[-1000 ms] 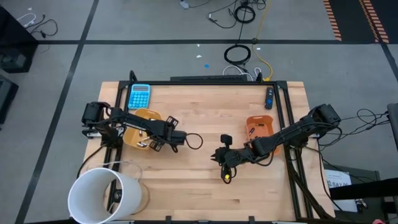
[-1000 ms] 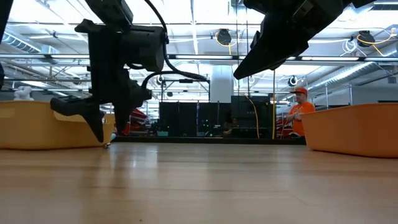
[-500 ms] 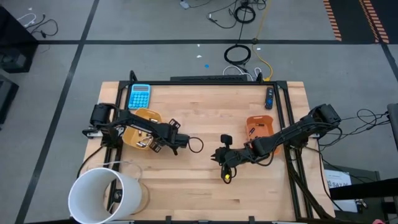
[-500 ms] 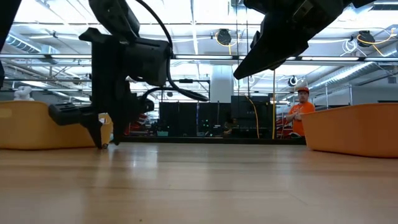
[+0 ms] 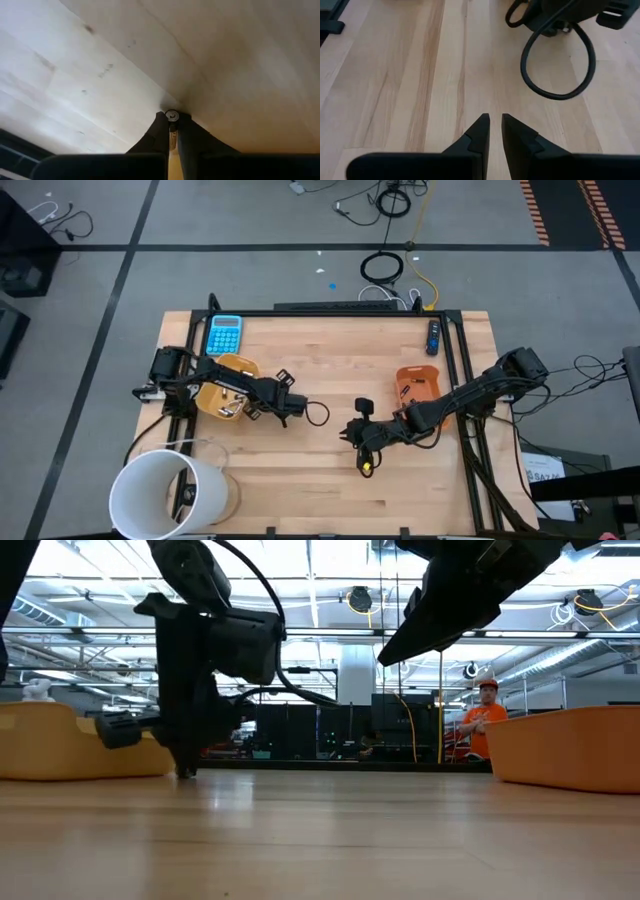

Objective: Sort batteries
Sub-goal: Put the silver battery into the yellow bin

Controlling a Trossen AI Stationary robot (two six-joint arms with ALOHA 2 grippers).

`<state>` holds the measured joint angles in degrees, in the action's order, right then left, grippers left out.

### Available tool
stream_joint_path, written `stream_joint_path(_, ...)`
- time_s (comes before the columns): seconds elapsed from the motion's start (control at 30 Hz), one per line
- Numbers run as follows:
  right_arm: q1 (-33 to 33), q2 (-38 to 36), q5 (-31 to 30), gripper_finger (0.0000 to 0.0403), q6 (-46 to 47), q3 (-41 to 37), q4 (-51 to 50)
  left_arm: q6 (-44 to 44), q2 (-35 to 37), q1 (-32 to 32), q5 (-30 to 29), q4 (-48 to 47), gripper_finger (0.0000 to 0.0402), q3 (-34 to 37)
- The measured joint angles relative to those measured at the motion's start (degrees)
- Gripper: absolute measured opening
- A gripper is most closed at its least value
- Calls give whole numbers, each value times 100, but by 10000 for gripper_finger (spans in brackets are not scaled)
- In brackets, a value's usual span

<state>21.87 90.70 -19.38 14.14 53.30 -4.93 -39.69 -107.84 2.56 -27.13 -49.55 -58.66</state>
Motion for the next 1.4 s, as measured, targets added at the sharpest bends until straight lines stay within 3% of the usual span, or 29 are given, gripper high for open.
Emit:
stream_joint_path(0.23,0,0,0,40,-40,0,-13,318,-31,151,68,158,13,-484)
stream_joint_path(0.3,0,0,-2,40,-66,0,-13,714,-19,173,398,188,8,-771)
stream_joint_path(0.6,1,-2,-203,40,40,0,-36,2390,23,176,897,-1045,3,-2172)
stream_joint_path(0.8,111,-5,-289,40,142,0,-172,2589,165,193,880,-1366,3,-2257)
stream_joint_path(0.9,219,-134,-336,41,504,2,-830,2747,166,193,668,-1447,3,-2255)
stream_joint_path(1.03,421,-488,-1305,41,1282,2,-2038,3217,169,158,138,-1389,16,-2255)
stream_joint_path(1.13,453,-739,-1675,41,1729,2,-2315,3303,169,77,97,-1009,51,-2255)
stream_joint_path(1.23,472,-681,-1431,51,1811,-140,-1361,3554,174,23,1117,-383,93,-2255)
stream_joint_path(1.3,660,-324,-600,67,1555,-236,-310,3659,174,69,1914,-117,117,-2255)
stream_joint_path(1.4,1213,400,104,92,1351,-241,510,3766,174,234,2066,-130,133,-2244)
